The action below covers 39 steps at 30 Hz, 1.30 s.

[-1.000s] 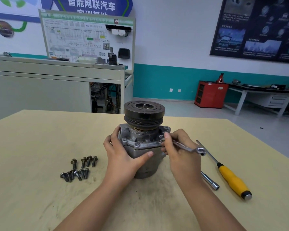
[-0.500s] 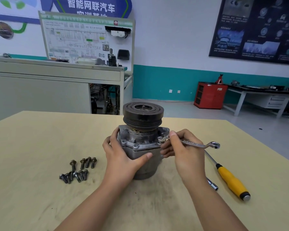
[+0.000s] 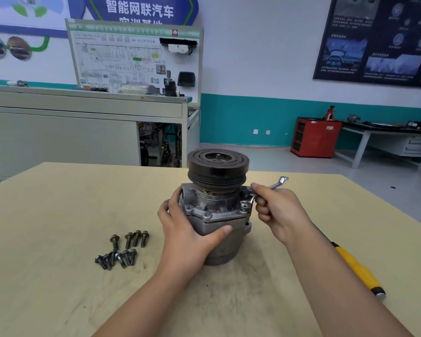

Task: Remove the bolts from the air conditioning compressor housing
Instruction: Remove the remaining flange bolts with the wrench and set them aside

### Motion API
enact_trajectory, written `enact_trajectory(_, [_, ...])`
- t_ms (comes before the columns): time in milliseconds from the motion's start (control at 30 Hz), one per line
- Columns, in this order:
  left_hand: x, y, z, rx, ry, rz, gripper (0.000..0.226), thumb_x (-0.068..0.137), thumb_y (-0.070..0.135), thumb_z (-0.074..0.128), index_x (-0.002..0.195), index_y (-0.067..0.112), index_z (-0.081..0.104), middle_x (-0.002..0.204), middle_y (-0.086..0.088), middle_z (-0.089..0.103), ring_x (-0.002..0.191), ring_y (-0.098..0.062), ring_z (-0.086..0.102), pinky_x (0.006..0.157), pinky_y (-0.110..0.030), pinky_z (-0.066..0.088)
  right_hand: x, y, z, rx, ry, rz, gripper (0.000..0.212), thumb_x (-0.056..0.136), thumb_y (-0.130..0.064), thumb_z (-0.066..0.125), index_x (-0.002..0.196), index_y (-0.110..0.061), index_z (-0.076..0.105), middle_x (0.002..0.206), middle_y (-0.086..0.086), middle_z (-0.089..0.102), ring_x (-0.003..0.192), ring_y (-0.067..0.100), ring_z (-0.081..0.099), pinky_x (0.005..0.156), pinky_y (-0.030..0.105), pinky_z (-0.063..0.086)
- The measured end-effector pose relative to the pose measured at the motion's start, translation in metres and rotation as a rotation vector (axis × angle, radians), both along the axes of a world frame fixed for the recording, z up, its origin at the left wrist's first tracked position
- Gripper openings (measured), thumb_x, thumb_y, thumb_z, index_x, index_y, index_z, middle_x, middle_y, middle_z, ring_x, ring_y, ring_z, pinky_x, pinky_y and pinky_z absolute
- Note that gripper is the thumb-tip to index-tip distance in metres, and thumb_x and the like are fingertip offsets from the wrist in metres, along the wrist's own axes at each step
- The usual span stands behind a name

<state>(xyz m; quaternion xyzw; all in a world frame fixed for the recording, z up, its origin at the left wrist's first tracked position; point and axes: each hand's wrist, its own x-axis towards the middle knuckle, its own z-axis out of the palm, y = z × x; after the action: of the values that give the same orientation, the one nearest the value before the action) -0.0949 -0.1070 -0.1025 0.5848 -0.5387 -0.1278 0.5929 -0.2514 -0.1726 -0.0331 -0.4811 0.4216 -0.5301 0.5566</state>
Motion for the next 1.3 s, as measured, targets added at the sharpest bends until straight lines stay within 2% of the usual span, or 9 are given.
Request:
enact_trajectory(133, [0.001,0.000,0.000,0.012,0.007,-0.005,0.116,0.053,0.050,0.083,0.141,0.044,0.008,0.125,0.022,0.010,0.115,0.007,0.023,0.102,-0.015,0.021,0.005,-0.004,0.003,-0.078,-0.009,-0.058,0.023,0.093,-0.012,0.057,0.070,-0.010,0.052,0.043,-0.006,0.036,0.033,0.004,0.025,0.032,0.015,0.021])
enact_trajectory(267, [0.001,0.000,0.000,0.010,0.005,-0.009,0.116,0.052,0.052,0.083,0.140,0.045,0.008,0.125,0.023,0.010,0.116,0.007,0.022,0.102,-0.015,0.021,0.000,-0.004,0.008,0.012,-0.211,-0.042,0.027,0.099,-0.021,0.047,0.073,-0.012,0.049,0.046,-0.004,0.044,0.036,0.005,0.035,0.032,0.016,0.024])
enact_trajectory(433, [0.001,-0.001,0.000,0.017,0.001,-0.002,0.116,0.053,0.051,0.083,0.142,0.042,0.008,0.127,0.020,0.011,0.118,0.004,0.022,0.102,-0.016,0.021,-0.010,0.014,0.015,-0.065,-0.346,-0.056,0.019,0.097,-0.009,0.042,0.079,-0.010,0.048,0.048,0.002,0.056,0.040,0.011,0.051,0.038,0.017,0.038])
enact_trajectory(700, [0.000,-0.001,0.000,0.012,-0.005,-0.001,0.116,0.054,0.050,0.084,0.142,0.042,0.009,0.132,0.016,0.012,0.115,0.008,0.020,0.102,-0.016,0.020,-0.008,0.052,-0.001,-0.659,0.253,-0.322,0.020,0.093,-0.011,0.055,0.077,-0.021,0.048,0.065,-0.003,0.068,0.054,0.010,0.065,0.052,0.020,0.051])
enact_trajectory(833, [0.001,-0.001,0.001,0.022,-0.001,0.001,0.117,0.053,0.051,0.084,0.142,0.042,0.008,0.132,0.016,0.012,0.119,0.002,0.023,0.102,-0.017,0.022,-0.002,0.063,-0.012,-0.765,0.425,-0.360,0.021,0.092,-0.022,0.058,0.075,-0.019,0.047,0.060,0.001,0.064,0.056,0.018,0.064,0.056,0.043,0.054])
enact_trajectory(900, [0.001,0.000,0.001,0.023,-0.001,-0.001,0.118,0.052,0.052,0.083,0.142,0.041,0.008,0.130,0.016,0.011,0.119,0.003,0.021,0.102,-0.017,0.022,0.001,0.069,-0.015,-0.843,0.487,-0.369,0.022,0.089,-0.025,0.054,0.072,-0.018,0.042,0.059,0.004,0.060,0.055,0.020,0.060,0.055,0.037,0.050])
enact_trajectory(967, [0.000,-0.001,0.001,0.021,-0.001,-0.004,0.118,0.053,0.050,0.083,0.143,0.038,0.009,0.129,0.015,0.011,0.120,0.003,0.021,0.103,-0.018,0.022,0.004,0.075,-0.014,-0.933,0.581,-0.390,0.022,0.088,-0.019,0.053,0.071,-0.015,0.039,0.056,0.005,0.055,0.054,0.017,0.050,0.051,0.017,0.039])
enact_trajectory(1133, [0.000,-0.001,0.001,0.016,0.007,-0.008,0.116,0.054,0.048,0.084,0.143,0.039,0.009,0.128,0.016,0.011,0.119,0.002,0.023,0.103,-0.018,0.023,0.005,0.088,-0.014,-0.891,0.692,-0.310,0.028,0.092,-0.007,0.055,0.073,-0.015,0.035,0.053,-0.010,0.034,0.057,0.010,0.040,0.050,0.018,0.029])
enact_trajectory(1300, [0.001,-0.001,0.000,0.015,0.000,-0.007,0.117,0.055,0.048,0.086,0.143,0.040,0.009,0.134,0.012,0.013,0.125,-0.003,0.025,0.106,-0.022,0.025,0.004,0.094,-0.003,-0.809,0.757,-0.189,0.033,0.090,-0.011,0.054,0.069,-0.025,0.033,0.050,-0.009,0.040,0.059,0.007,0.046,0.051,0.023,0.032])
